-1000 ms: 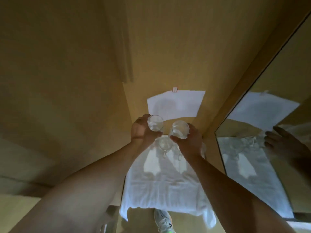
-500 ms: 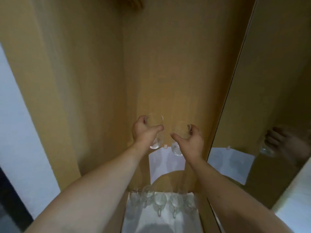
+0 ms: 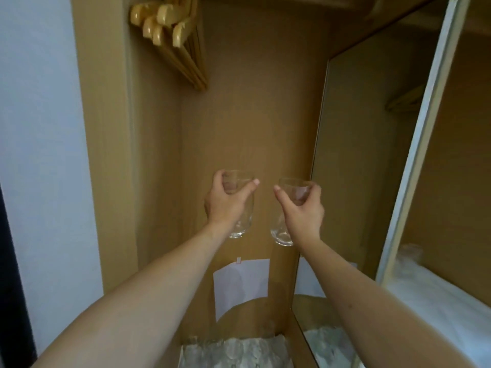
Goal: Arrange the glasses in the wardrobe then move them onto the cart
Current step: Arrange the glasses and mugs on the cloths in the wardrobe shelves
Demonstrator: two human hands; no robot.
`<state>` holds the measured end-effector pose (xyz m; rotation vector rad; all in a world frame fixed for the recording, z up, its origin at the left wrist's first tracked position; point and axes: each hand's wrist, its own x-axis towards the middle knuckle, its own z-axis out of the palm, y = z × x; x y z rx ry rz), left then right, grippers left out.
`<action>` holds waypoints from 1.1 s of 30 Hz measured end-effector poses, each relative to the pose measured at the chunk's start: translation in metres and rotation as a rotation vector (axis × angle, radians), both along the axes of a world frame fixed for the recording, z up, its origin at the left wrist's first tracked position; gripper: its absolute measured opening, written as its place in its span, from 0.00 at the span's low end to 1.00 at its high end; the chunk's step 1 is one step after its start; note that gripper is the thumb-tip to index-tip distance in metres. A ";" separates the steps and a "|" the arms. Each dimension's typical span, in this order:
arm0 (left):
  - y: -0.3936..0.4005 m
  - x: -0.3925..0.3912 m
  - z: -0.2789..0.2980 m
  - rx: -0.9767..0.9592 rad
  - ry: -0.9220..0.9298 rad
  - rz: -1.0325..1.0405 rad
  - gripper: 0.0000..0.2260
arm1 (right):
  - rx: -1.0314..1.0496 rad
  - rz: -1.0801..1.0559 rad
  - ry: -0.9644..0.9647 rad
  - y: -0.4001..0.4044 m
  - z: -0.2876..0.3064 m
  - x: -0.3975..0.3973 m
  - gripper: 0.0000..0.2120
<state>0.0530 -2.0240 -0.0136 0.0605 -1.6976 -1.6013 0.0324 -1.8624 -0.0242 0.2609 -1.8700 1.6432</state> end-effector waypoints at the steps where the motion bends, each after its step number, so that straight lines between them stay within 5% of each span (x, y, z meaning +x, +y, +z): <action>1: 0.005 0.005 0.003 0.008 0.006 -0.013 0.35 | 0.000 -0.010 -0.009 0.003 0.003 0.005 0.35; 16: 0.083 0.073 0.043 -0.037 -0.011 0.053 0.33 | -0.038 0.029 0.007 0.079 0.036 0.066 0.35; 22: 0.142 0.109 0.044 -0.050 -0.049 0.053 0.28 | -0.049 0.013 0.008 0.146 0.039 0.104 0.29; 33: 0.272 0.173 0.044 -0.071 -0.098 -0.017 0.25 | -0.051 -0.048 -0.028 0.280 0.026 0.168 0.35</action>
